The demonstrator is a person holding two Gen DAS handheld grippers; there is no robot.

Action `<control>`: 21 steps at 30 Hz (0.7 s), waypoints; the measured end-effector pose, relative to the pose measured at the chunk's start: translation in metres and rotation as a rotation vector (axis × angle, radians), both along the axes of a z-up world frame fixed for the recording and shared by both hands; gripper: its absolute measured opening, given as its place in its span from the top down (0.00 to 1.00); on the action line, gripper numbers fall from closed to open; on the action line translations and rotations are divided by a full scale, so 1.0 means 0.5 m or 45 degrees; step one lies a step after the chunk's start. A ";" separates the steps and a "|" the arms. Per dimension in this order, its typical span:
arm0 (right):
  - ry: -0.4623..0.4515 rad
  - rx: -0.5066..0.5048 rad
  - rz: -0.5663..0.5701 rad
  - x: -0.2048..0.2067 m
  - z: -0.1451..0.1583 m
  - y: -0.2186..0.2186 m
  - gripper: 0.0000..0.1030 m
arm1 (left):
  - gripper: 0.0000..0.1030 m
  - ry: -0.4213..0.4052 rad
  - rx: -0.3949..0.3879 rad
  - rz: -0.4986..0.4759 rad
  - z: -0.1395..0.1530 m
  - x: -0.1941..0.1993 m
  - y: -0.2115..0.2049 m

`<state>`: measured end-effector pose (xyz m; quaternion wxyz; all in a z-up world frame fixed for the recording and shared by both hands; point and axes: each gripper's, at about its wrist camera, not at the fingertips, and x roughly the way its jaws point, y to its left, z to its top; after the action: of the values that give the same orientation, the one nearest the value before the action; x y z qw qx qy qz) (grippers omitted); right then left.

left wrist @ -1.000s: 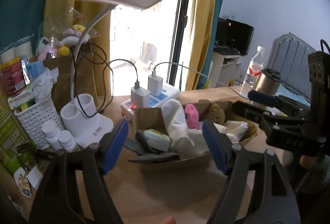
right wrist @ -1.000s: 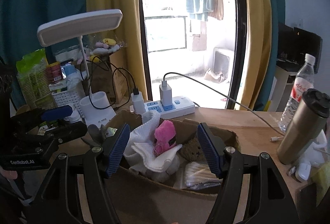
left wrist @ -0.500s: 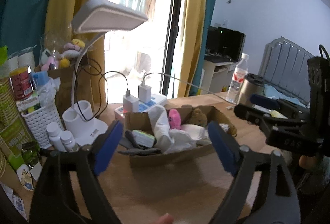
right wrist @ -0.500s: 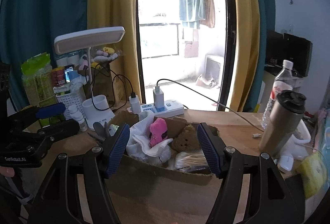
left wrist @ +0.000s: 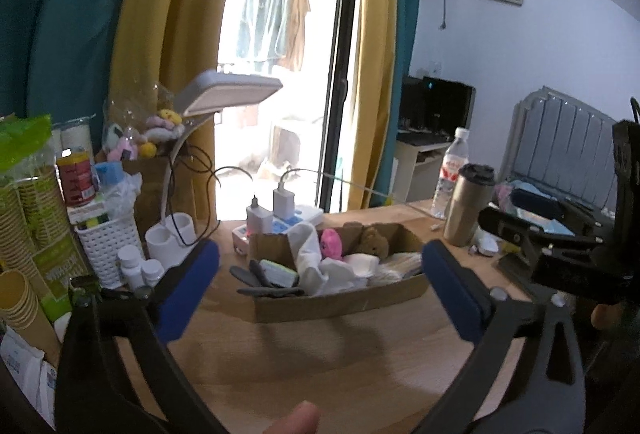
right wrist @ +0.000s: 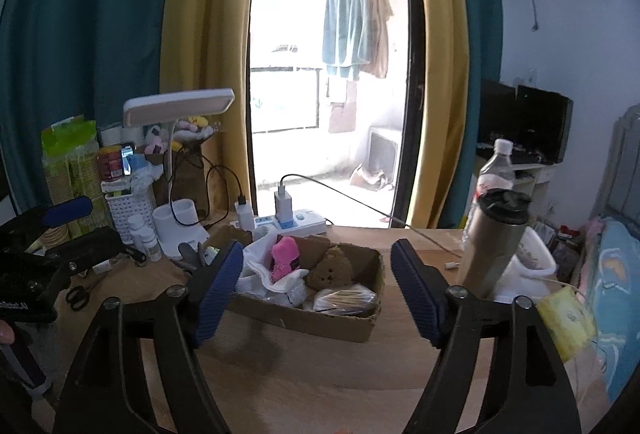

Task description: Organize soft objects

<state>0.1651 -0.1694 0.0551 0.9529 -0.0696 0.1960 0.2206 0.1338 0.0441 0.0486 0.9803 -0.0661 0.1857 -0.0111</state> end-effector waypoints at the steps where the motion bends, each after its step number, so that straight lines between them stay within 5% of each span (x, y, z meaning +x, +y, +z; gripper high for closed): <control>1: -0.012 -0.005 -0.013 -0.009 0.004 -0.004 0.19 | 0.01 -0.011 -0.003 -0.007 0.004 -0.008 -0.003; 21: -0.116 -0.005 -0.136 -0.163 0.046 -0.088 0.17 | 0.01 -0.104 0.054 -0.037 0.032 -0.132 -0.071</control>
<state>0.0838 -0.2132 0.0782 0.9711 -0.0709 0.1563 0.1656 0.0680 0.0085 0.0644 0.9880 -0.0420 0.1467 -0.0239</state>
